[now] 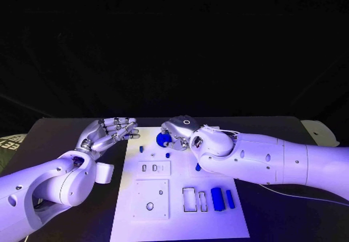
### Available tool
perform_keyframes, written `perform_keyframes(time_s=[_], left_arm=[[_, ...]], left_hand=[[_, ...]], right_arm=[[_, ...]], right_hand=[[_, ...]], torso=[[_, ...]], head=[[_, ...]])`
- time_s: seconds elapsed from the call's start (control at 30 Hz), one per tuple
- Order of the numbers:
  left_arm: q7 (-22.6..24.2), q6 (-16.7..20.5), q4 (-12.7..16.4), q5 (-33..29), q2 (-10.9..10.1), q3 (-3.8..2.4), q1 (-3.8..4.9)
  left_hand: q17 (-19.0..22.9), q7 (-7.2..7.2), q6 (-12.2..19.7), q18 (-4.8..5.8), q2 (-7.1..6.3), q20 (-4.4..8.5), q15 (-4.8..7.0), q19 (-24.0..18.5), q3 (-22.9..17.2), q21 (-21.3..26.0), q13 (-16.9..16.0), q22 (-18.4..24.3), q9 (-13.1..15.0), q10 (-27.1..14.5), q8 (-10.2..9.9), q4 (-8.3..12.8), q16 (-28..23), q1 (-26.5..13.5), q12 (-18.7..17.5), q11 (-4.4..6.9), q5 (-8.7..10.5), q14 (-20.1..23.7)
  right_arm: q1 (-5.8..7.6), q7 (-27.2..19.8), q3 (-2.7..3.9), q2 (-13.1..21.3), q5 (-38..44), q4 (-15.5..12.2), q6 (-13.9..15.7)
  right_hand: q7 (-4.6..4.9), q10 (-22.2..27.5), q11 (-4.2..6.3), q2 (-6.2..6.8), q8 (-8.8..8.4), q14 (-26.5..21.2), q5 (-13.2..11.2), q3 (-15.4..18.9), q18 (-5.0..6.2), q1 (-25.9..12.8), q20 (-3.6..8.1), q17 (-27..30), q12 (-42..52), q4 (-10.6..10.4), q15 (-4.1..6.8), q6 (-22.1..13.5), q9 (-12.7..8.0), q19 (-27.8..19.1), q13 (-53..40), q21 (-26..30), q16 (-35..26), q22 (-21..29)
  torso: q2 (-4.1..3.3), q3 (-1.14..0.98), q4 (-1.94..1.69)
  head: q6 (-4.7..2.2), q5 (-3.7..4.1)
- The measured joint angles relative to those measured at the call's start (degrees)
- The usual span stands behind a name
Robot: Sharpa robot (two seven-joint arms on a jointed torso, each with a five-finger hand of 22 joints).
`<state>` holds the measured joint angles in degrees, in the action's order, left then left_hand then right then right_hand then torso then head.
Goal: Assemble the parts on the task board
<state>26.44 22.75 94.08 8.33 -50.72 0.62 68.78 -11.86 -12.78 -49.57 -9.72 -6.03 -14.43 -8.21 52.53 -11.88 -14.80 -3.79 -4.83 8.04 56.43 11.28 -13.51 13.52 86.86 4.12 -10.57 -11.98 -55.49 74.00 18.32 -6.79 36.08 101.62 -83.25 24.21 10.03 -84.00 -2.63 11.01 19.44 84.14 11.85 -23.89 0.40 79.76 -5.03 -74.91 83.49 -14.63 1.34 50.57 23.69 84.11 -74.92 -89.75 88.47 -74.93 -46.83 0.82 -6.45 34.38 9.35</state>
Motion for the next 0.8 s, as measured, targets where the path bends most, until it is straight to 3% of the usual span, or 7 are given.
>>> perform_keyframes(time_s=[0.1, 0.23, 0.37, 0.8], left_arm=[[-0.01, 0.00, 0.00, 0.00, -0.01, 0.00, 0.00], [-0.06, 0.00, 0.00, 0.01, -0.06, 0.00, 0.00], [-0.15, -0.01, 0.00, 0.03, -0.09, 0.00, 0.00], [-0.62, -0.27, -0.01, 0.09, -0.19, 0.00, 0.00]], left_hand=[[0.00, 0.00, 0.00, 0.00, 0.00, 0.00, 0.00, 0.00, 0.00, 0.00, 0.00, 0.05, 0.00, 0.00, 0.00, 0.00, 0.00, 0.00, 0.00, 0.00, 0.00, 0.00], [0.00, 0.00, 0.00, 0.00, 0.00, 0.00, 0.00, 0.00, 0.00, 0.00, 0.00, 0.05, 0.00, 0.00, 0.00, 0.00, 0.00, 0.00, 0.00, 0.00, 0.00, 0.00], [0.00, 0.00, 0.00, 0.00, 0.00, 0.00, 0.00, 0.00, 0.00, 0.00, 0.00, 0.05, 0.00, 0.00, 0.00, 0.00, 0.00, 0.00, 0.02, 0.00, 0.00, 0.00], [-0.25, 0.00, 0.00, 0.00, -0.17, 0.00, -0.21, 0.00, -1.51, 0.00, 0.00, 0.15, -0.16, 0.00, -0.35, 0.83, -0.45, 1.26, 0.02, 0.00, 0.00, 0.21]], right_arm=[[-0.05, 0.21, 0.00, -0.08, 0.00, 0.10, -0.02], [-0.05, 0.42, 0.03, -0.10, -0.11, 0.37, 0.03], [-0.14, 0.42, -0.04, -0.09, -0.62, 0.49, 0.00], [-0.09, 0.15, -0.01, -0.09, -3.21, 0.95, -1.02]], right_hand=[[-0.12, -0.04, -0.04, 0.47, -0.85, 0.00, -0.81, -0.23, 0.00, -1.23, 0.00, 0.00, -0.35, -0.21, 0.00, 0.32, 0.04, 0.00, 0.00, 0.00, 0.00, 0.00], [-1.68, 0.36, -0.86, 0.78, -2.88, -0.09, -3.77, 0.77, 0.00, -5.16, -0.25, 0.00, -1.94, -1.69, -0.75, 0.55, -0.36, -0.20, 0.01, 0.00, 0.00, 0.01], [-1.22, 0.48, -0.98, 0.11, -4.90, -0.12, -6.39, 3.06, 0.00, -8.96, -0.94, 0.01, -2.13, -2.07, -1.14, -0.65, -1.30, -0.10, 0.01, 0.00, 0.00, 0.01], [-1.48, 0.28, -1.18, -1.67, -5.40, -0.11, -6.67, 4.71, 0.00, -12.06, -0.94, -0.01, -2.13, -2.12, -1.14, 0.66, -1.41, -0.10, 0.01, 0.00, 0.28, 0.02]], torso=[[0.02, 0.02, 0.00], [0.03, 0.01, 0.02], [0.02, 0.04, 0.03], [0.03, 0.07, 0.02]], head=[[0.02, 0.01], [0.02, -0.09], [0.02, -0.14], [-0.09, -0.18]])
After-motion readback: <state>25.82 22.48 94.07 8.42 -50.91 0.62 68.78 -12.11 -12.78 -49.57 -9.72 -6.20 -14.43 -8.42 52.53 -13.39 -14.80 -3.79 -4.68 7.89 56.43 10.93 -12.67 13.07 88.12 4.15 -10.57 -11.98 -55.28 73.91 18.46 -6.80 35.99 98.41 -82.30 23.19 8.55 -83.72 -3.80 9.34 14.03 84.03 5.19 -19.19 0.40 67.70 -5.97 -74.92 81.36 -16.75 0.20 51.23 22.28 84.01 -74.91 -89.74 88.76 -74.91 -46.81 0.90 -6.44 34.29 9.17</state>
